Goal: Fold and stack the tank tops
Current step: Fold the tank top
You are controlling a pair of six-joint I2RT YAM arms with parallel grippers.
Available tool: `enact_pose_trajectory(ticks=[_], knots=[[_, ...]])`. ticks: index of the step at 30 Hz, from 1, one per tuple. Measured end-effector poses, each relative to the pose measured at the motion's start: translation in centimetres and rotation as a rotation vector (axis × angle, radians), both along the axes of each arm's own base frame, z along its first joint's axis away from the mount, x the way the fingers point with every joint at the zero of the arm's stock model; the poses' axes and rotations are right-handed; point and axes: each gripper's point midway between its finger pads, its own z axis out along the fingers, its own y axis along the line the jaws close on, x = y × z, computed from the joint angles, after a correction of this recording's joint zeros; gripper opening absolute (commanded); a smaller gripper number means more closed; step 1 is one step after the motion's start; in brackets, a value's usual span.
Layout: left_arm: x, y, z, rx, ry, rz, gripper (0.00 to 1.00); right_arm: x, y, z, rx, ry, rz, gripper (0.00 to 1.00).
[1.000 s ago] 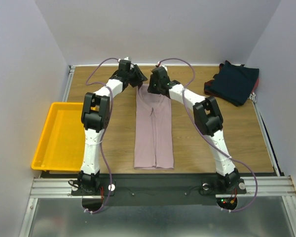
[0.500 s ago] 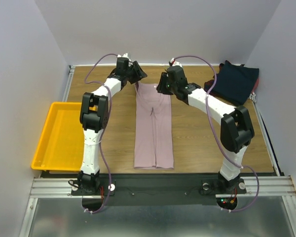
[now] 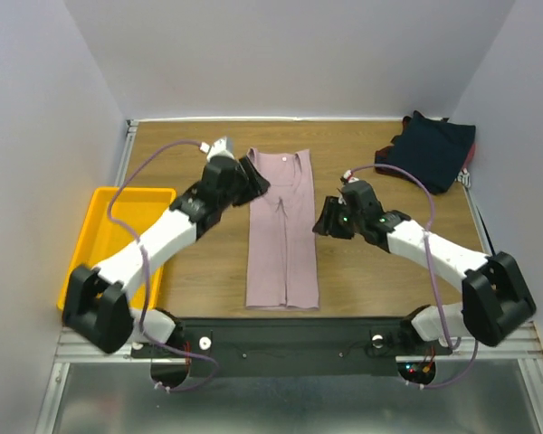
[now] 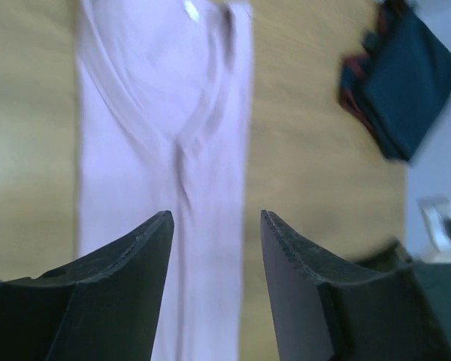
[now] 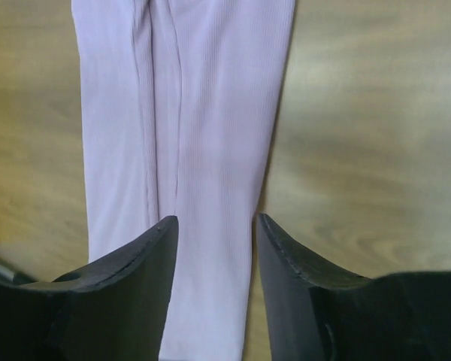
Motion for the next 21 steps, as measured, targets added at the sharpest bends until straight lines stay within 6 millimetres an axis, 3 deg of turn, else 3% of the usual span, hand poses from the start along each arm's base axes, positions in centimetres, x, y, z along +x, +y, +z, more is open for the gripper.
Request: enact_pose_trajectory(ticks=[1, 2, 4, 7, 9, 11, 14, 21], knots=[[-3.7, -0.8, 0.7, -0.016, -0.017, -0.032, 0.66, -1.2, -0.3, -0.1, 0.014, 0.011, 0.008, 0.55], [-5.8, -1.1, 0.5, -0.027, -0.015, -0.054, 0.66, -2.8, -0.6, -0.4, 0.032, 0.030, 0.021, 0.56], [-10.2, -0.7, -1.6, -0.028, 0.042, -0.078, 0.67, -5.0, -0.8, -1.0, 0.056, 0.065, 0.040, 0.57], [-16.0, 1.8, -7.9, 0.032, 0.206, -0.070, 0.68, -9.4, -1.2, -3.0, 0.085, 0.156, 0.076, 0.58], [-18.8, 2.7, -10.9, 0.077, 0.307, -0.077, 0.69, -12.0, -1.4, -4.5, 0.089, 0.227, 0.093, 0.58], [-21.0, 2.9, -12.5, 0.096, 0.376, -0.094, 0.81, -14.2, -1.3, -5.5, 0.087, 0.284, 0.109, 0.59], [-23.6, 3.0, -13.5, 0.083, 0.446, -0.119, 0.82, -17.1, -1.0, -6.5, 0.095, 0.362, 0.132, 0.59], [-26.3, 2.8, -14.5, 0.019, 0.527, -0.140, 0.80, -18.6, -1.0, -7.3, 0.121, 0.427, 0.088, 0.58]])
